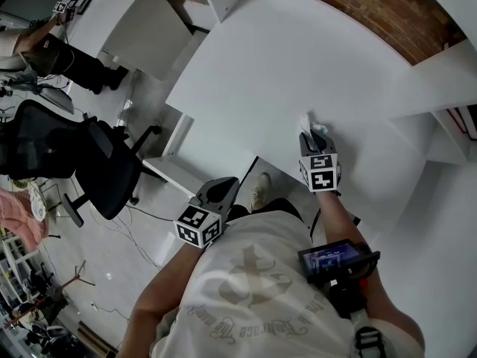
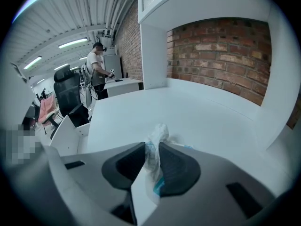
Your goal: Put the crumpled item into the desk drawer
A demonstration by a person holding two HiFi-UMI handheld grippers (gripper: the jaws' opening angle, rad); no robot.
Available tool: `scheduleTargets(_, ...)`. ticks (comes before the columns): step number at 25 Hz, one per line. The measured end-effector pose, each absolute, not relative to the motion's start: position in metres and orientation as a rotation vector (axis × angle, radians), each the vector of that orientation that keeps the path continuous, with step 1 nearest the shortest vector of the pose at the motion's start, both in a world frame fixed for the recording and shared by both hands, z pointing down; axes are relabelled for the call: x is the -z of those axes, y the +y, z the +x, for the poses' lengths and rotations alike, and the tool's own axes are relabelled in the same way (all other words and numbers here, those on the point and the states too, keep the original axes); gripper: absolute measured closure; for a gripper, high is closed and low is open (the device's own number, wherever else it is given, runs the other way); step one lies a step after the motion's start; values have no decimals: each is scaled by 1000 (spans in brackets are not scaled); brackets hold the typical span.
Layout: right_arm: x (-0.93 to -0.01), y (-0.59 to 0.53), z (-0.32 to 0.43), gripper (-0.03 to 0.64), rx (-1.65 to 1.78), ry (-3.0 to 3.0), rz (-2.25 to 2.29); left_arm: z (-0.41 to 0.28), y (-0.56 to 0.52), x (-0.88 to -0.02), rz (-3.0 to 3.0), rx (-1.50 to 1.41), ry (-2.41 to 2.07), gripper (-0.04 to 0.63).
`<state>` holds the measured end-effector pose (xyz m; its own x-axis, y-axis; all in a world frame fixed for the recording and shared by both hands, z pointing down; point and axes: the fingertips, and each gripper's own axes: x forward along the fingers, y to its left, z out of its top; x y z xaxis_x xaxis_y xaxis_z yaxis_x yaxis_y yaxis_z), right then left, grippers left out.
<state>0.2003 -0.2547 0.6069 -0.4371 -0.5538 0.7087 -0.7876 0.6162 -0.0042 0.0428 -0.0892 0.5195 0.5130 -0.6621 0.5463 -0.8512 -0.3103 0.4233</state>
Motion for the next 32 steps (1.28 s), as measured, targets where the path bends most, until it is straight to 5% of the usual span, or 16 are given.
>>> scheduleTargets(32,-575,-217,117,515,-383,-2363,837,-8,-38,-506,1941,-302,-1457,572)
